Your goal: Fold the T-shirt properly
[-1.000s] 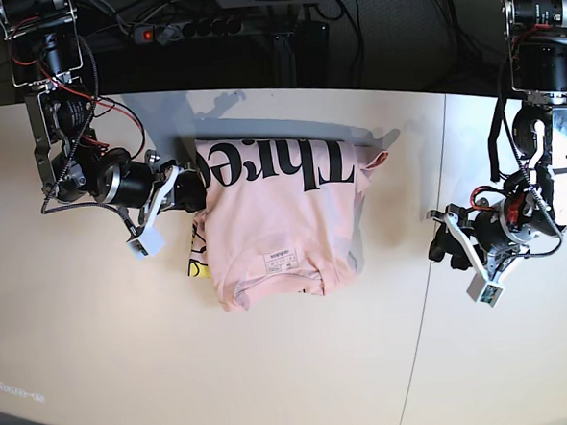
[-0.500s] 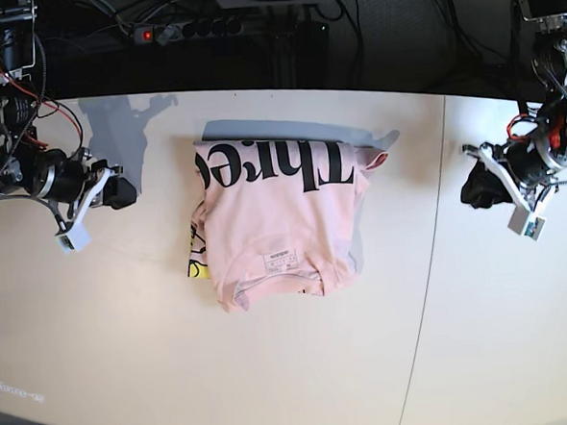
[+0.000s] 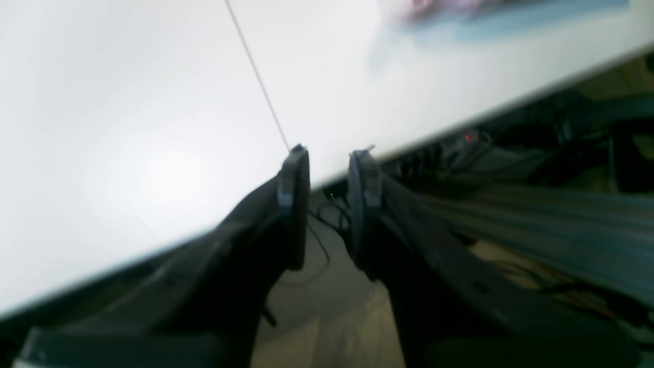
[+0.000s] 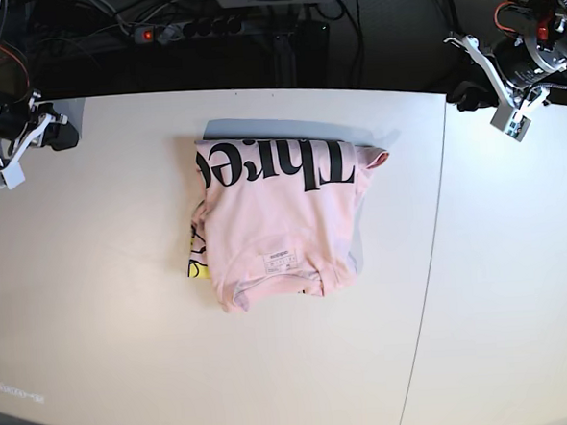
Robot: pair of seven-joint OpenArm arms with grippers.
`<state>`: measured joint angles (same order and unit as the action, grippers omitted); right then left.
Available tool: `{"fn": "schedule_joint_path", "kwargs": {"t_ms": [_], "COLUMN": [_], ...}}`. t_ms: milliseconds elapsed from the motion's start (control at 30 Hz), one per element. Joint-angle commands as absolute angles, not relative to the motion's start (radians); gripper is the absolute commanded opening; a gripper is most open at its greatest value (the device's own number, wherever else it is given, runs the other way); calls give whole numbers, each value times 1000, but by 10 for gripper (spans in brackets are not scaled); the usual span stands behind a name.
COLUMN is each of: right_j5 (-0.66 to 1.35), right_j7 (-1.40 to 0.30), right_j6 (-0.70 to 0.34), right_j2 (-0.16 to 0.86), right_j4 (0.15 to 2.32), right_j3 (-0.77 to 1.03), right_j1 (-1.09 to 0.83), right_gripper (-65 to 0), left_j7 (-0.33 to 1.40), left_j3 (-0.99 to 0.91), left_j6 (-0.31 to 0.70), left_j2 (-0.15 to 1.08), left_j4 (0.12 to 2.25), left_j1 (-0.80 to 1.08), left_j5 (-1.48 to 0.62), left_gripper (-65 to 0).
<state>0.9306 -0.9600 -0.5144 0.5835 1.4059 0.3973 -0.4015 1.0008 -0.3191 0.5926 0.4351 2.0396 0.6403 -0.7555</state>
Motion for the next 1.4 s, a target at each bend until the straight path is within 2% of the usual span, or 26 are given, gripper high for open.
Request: {"fn": "schedule_joint_path", "kwargs": {"t_ms": [0, 200, 400, 667, 800, 1033, 1167, 1267, 1367], "right_j5": [864, 864, 847, 688, 658, 492, 344, 230, 112], "right_j7": [-1029, -1025, -997, -825, -803, -634, -549, -424, -340], "right_j6": [-573, -572, -572, -564, -564, -560, -553, -539, -443], "right_j2": [597, 580, 504, 406, 401, 392, 360, 332, 300], "right_j4": [1422, 1512, 1511, 1399, 1274, 921, 712, 583, 514], "right_j3": [406, 466, 488, 486, 482, 482, 482, 482, 482], "right_j1": [-449, -633, -762, -783, -730, -529, -375, -281, -206], "right_gripper": [-650, -650, -650, -650, -650, -650, -650, -650, -650], "left_j7": [969, 929, 839, 676, 613, 493, 390, 374, 369], "left_j3": [-326, -326, -316, -120, 17, 154, 159, 159, 159], "left_j6": [606, 633, 633, 629, 597, 533, 419, 326, 294], "left_j2": [446, 445, 435, 388, 373, 276, 205, 153, 119], "left_j4": [2056, 2056, 2019, 1690, 1444, 1057, 863, 709, 559], "left_j1": [662, 764, 841, 772, 656, 418, 296, 197, 111], "left_j5": [-769, -739, -638, -441, -372, -296, -235, -192, -168], "left_gripper": [-507, -507, -507, -507, -507, -507, -507, -507, -507]}}
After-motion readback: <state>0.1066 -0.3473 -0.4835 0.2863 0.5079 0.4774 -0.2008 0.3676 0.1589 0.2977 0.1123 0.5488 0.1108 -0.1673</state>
